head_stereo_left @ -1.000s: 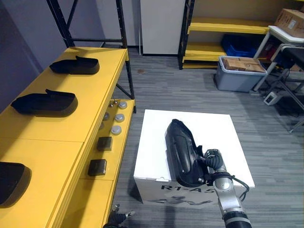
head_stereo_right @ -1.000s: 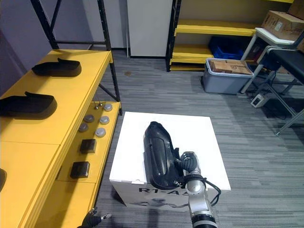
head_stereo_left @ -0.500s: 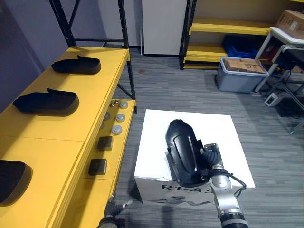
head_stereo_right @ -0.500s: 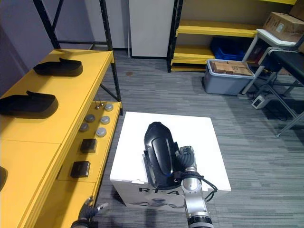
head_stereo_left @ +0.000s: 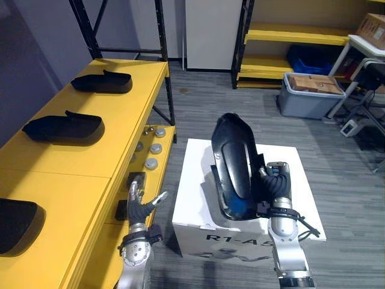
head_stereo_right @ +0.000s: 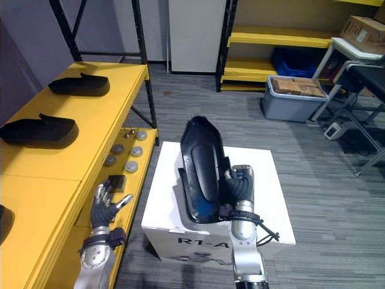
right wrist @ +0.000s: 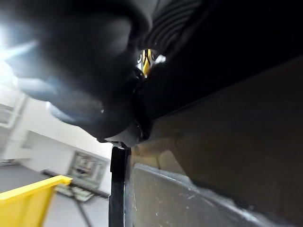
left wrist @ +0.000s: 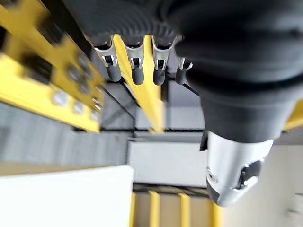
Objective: Walk over and take plastic housings, then place them on the shelf
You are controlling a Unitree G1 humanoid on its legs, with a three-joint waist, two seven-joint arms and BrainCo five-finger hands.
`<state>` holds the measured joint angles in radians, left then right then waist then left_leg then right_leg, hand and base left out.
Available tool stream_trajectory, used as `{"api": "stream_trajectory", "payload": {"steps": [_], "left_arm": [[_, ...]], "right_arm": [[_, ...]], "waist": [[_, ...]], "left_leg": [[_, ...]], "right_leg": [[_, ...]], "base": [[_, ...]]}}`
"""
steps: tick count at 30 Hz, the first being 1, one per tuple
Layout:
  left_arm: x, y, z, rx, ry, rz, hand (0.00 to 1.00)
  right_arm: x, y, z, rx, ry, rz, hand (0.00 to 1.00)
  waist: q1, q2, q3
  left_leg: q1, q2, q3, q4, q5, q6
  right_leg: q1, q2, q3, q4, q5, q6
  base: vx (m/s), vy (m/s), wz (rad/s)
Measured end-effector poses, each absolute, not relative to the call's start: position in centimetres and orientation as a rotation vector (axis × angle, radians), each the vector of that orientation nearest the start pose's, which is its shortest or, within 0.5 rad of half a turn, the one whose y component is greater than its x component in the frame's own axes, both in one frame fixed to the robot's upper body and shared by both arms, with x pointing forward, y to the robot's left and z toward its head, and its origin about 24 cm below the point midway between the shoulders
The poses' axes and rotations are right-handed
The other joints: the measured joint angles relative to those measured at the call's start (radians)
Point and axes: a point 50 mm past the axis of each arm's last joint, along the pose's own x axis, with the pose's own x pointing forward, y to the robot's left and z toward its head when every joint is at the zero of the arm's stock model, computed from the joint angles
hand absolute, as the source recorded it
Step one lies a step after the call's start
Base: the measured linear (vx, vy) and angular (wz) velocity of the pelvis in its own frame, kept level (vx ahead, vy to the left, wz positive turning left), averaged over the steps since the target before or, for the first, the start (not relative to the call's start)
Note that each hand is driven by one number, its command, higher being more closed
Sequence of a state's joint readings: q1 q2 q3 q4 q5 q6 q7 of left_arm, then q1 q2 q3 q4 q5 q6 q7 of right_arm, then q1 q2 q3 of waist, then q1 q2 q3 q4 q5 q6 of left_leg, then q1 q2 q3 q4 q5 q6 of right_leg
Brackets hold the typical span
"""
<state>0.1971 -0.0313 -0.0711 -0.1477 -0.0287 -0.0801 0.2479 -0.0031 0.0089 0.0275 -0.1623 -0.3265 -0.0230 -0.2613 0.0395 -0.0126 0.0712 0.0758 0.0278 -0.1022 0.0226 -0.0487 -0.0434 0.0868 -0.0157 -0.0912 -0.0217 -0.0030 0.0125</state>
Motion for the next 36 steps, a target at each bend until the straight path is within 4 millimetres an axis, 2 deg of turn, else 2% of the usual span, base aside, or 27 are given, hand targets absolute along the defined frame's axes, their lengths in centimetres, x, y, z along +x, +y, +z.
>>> {"api": "stream_trajectory", "payload": {"steps": [7, 11, 16, 18, 19, 24, 25, 32, 36], "left_arm": [[22.6, 12.4, 5.6, -0.235, -0.088, 0.09, 0.0], [23.1, 10.6, 6.4, -0.292, -0.103, -0.034, 0.0], [23.4, 8.3, 6.3, -0.357, -0.068, -0.148, 0.0], [23.4, 8.1, 5.9, -0.375, -0.044, -0.157, 0.0], [23.4, 8.1, 5.7, -0.381, -0.033, -0.158, 1.0], [23.3, 8.3, 5.1, -0.394, 0.006, -0.171, 1.0], [23.3, 8.2, 5.1, -0.406, 0.011, -0.172, 1.0], [23.4, 8.7, 4.9, -0.396, 0.032, -0.123, 1.0], [23.5, 8.9, 4.9, -0.364, 0.029, -0.115, 1.0]], "right_arm": [[25.6, -13.3, 10.7, -0.28, -0.342, -0.201, 1.0], [25.7, -11.4, 12.1, -0.276, -0.421, -0.129, 1.0], [25.4, -10.0, 12.3, -0.282, -0.449, -0.061, 1.0], [25.3, -9.5, 12.3, -0.282, -0.455, -0.041, 1.0], [25.2, -9.4, 12.3, -0.285, -0.456, -0.031, 1.0], [25.1, -9.3, 12.1, -0.336, -0.465, 0.007, 1.0], [25.0, -9.4, 12.0, -0.346, -0.469, 0.012, 0.0], [24.5, -9.0, 11.9, -0.375, -0.515, 0.077, 0.0], [24.3, -9.0, 12.0, -0.328, -0.524, 0.099, 0.0]], "waist": [[-0.001, 0.0, -0.001], [0.0, 0.001, -0.006], [-0.004, 0.007, -0.019], [-0.012, 0.008, -0.021], [-0.016, 0.008, -0.021], [-0.024, 0.009, -0.032], [-0.024, 0.01, -0.034], [-0.027, 0.022, -0.05], [-0.027, 0.022, -0.052]], "left_leg": [[0.001, 0.003, 0.002, 0.001, 0.0, 0.001], [-0.002, 0.006, 0.018, 0.001, 0.0, 0.001], [-0.002, 0.006, 0.02, 0.001, 0.001, 0.003], [-0.001, 0.006, 0.018, 0.001, 0.001, 0.004], [0.0, 0.006, 0.018, 0.001, 0.002, 0.004], [-0.005, 0.007, 0.022, 0.001, 0.001, 0.005], [-0.006, 0.007, 0.022, 0.001, 0.001, 0.005], [-0.007, 0.01, 0.022, 0.001, 0.001, 0.005], [-0.007, 0.013, 0.022, 0.001, 0.001, 0.005]], "right_leg": [[-0.005, 0.005, 0.004, -0.004, 0.005, -0.006], [-0.015, 0.013, 0.021, -0.005, 0.009, -0.011], [-0.01, 0.013, 0.024, -0.005, 0.009, -0.011], [-0.01, 0.013, 0.023, -0.005, 0.009, -0.011], [-0.013, 0.014, 0.024, -0.005, 0.009, -0.011], [-0.011, 0.017, 0.027, -0.028, 0.025, -0.015], [-0.01, 0.018, 0.028, -0.034, 0.029, -0.015], [0.002, 0.023, 0.028, -0.062, 0.048, -0.019], [0.003, 0.026, 0.028, -0.062, 0.05, -0.022]], "base": [[0.0, 0.0, 0.0], [0.02, 0.004, -0.12], [0.04, 0.003, -0.04], [0.0, 0.0, 0.0], [0.0, 0.0, 0.0], [-0.02, 0.01, -0.02], [0.0, 0.011, -0.03], [0.0, 0.0, 0.0], [0.0, 0.0, 0.0]]}}
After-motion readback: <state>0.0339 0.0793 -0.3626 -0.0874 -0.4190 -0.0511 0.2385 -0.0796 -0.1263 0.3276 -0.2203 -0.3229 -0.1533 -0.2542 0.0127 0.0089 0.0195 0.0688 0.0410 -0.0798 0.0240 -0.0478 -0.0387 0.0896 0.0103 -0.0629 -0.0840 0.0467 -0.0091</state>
